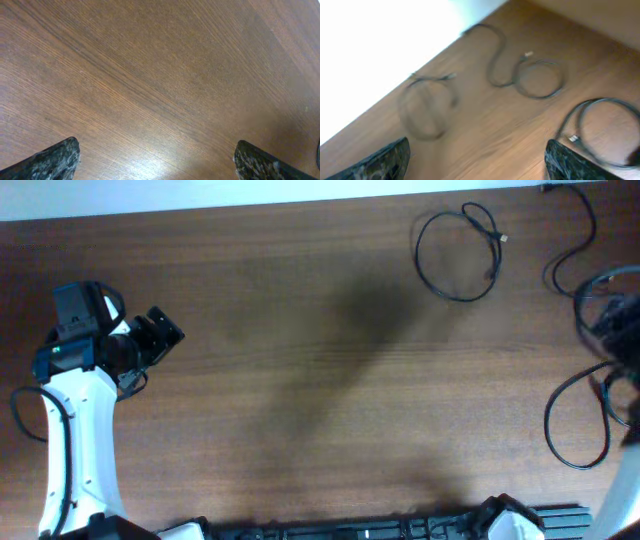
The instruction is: Untangle cables
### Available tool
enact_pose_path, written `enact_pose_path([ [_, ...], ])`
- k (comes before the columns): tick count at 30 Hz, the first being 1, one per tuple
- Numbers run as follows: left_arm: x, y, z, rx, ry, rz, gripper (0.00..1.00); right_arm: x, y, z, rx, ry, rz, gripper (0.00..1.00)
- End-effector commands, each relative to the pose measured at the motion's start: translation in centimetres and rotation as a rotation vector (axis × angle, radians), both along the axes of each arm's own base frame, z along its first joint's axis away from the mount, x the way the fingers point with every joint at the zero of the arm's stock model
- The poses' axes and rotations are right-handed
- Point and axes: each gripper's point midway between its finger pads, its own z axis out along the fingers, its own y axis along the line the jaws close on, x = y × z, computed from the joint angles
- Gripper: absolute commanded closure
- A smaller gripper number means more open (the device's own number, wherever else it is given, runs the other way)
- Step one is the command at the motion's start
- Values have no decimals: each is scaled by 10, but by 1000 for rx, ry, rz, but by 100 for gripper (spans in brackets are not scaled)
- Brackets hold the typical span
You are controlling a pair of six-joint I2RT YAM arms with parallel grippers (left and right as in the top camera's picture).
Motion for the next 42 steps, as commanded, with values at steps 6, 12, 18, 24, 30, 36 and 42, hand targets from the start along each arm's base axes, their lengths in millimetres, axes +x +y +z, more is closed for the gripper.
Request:
enact_pose_path([
  [6,-1,-1,-1,-11,2,7,1,-83,156,64,-128,-217,444,14],
  [12,-1,-1,-1,-11,2,7,1,-99,199,60,-227,-214,675,1],
  [18,-1,-1,-1,-11,2,7,1,-110,203,35,-158,-114,687,1],
  [24,-1,-1,-1,-11,2,7,1,-100,198,17,-158,-81,678,1],
  [30,-1,-1,-1,-11,2,7,1,-37,220,-27,-315,-365,808,1],
  [36,-1,-1,-1,-11,2,7,1,-42,213,-67,-440,-535,700,1],
  [42,-1,-1,-1,-11,2,7,1,-37,211,-101,-438,-583,671,1],
])
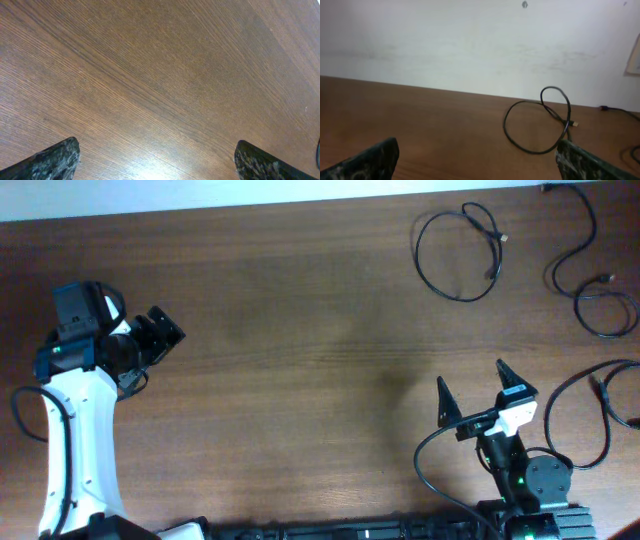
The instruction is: Untangle cables
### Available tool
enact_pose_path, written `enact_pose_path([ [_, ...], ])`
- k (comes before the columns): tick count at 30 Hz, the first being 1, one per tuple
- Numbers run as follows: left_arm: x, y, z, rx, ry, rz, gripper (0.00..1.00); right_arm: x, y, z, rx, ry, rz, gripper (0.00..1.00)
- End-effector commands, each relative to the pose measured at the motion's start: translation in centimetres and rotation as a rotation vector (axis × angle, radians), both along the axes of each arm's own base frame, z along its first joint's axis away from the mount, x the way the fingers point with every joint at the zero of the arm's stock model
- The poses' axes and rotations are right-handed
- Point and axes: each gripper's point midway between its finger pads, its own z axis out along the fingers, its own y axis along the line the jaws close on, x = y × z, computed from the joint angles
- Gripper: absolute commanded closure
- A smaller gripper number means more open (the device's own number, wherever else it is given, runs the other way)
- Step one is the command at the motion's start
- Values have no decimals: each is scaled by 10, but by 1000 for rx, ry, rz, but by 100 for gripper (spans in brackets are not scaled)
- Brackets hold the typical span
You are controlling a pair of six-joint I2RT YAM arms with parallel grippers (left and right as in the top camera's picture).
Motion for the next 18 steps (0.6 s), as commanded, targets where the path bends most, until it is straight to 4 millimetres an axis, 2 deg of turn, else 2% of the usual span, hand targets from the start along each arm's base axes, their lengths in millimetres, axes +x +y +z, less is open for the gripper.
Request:
enact_pose_path([
  [1,0,0,0,-10,0,7,1,5,-5,-19,49,18,-40,1],
  [5,0,0,0,-10,0,7,1,7,-8,-31,55,55,-59,1],
  [7,0,0,0,-10,0,7,1,7,-11,-48,51,127,-74,1],
  [18,0,0,0,-10,0,7,1,7,-11,-48,51,126,-75,1],
])
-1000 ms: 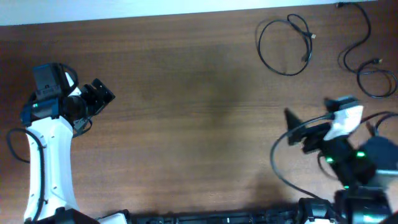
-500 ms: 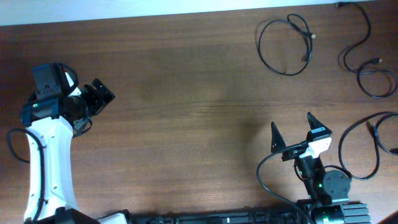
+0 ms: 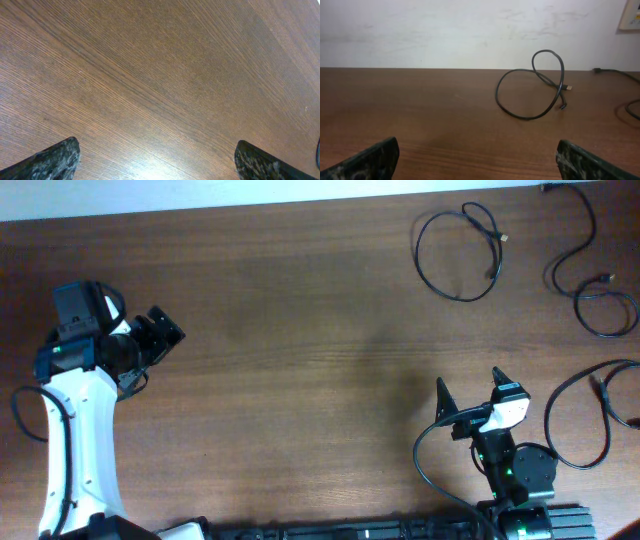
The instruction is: Untangle cables
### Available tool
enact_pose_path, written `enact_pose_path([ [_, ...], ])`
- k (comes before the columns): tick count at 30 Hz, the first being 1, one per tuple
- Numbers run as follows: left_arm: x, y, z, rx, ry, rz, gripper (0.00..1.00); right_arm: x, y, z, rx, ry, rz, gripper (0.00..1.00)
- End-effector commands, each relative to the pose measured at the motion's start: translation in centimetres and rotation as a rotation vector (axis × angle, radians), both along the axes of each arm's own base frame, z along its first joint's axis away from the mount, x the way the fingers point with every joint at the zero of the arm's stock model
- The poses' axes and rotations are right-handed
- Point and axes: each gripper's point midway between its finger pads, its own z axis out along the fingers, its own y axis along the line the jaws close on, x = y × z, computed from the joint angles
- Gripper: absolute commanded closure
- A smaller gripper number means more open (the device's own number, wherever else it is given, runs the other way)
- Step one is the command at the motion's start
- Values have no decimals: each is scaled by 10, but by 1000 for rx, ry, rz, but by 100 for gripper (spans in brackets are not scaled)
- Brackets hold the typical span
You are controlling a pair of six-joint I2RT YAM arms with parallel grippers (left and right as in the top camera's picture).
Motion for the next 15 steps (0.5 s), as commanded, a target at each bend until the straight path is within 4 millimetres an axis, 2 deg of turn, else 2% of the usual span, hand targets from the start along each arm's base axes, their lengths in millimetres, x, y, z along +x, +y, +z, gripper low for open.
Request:
enact_pose_path([
  [1,0,0,0,-10,-1,7,1,0,0,-3,5,6,-3,1],
  [10,-1,-2,5,6,-16,0,1,0,0,-3,5,6,-3,1],
  [12,19,-21,18,109,-178,-166,1,0,0,-3,5,6,-3,1],
  [13,28,-36,27,168,-292,-259,1,0,0,-3,5,6,-3,1],
  [15,24,-62,38,236,-465,-346,1,0,0,-3,5,6,-3,1],
])
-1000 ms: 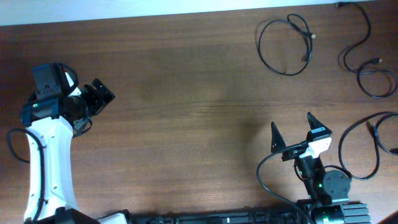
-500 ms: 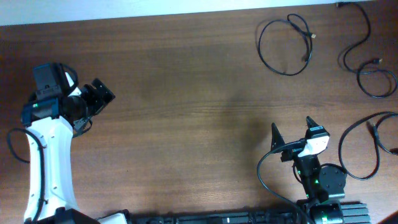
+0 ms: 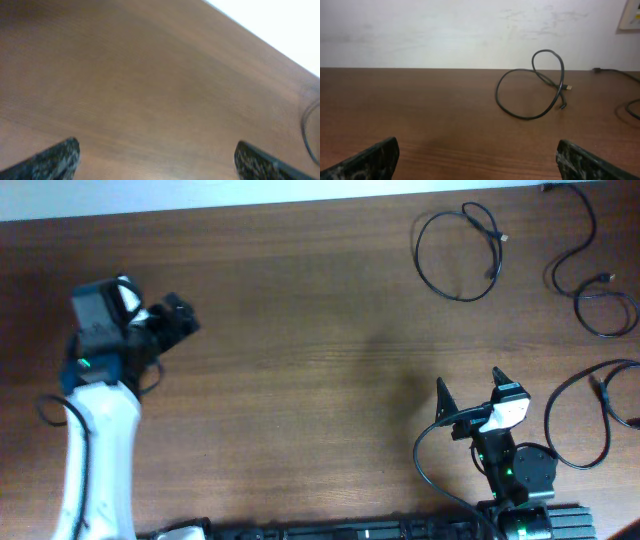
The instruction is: Untangle cables
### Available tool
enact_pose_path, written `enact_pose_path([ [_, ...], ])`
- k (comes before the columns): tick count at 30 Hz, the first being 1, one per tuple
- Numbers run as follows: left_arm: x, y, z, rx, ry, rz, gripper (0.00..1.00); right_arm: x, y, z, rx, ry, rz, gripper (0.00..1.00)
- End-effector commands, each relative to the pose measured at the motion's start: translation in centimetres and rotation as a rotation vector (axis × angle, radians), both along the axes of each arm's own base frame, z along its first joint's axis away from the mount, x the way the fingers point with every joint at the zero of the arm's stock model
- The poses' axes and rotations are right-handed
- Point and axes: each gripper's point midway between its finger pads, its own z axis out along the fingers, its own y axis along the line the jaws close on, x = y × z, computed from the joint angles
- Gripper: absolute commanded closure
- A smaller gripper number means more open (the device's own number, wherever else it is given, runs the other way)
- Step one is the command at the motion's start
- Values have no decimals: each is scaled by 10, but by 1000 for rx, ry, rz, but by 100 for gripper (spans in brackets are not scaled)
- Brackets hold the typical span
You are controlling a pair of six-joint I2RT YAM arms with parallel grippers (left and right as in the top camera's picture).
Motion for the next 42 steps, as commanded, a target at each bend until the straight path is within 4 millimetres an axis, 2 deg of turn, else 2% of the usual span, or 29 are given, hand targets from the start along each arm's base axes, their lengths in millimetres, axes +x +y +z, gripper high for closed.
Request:
enact_pose_path([
  [1,-30,-43,14,136,-258,-177,1,0,0,-3,5,6,-2,1],
  [5,-93,-44,-9,171,-443,-157,1,0,0,-3,5,6,-2,1],
  [6,-104,-43,-17,178,-478,-148,1,0,0,-3,5,6,-2,1],
  [9,-122,-28,-39,227,-520,-72,1,0,0,-3,5,6,-2,1],
  [15,-131,-13,-70,322,-560,-30,1,0,0,-3,5,6,-2,1],
  [17,-132,-8,-64,434,-578,-68,1,0,0,-3,5,6,-2,1],
  [20,-132,-10,-60,503,-596,-122,1,0,0,-3,5,6,-2,1],
  [25,-132,-14,-60,496,-603,-137,1,0,0,-3,5,6,-2,1],
  [29,-134,-17,-37,530,-700,-142,1,0,0,-3,5,6,-2,1],
  [32,-135,-28,-32,551,-733,-197,1,0,0,-3,5,6,-2,1],
  [36,-135,-37,-32,548,-743,-238,1,0,0,-3,5,6,-2,1],
  [42,-135,-34,-32,553,-740,-224,1,0,0,-3,5,6,-2,1],
])
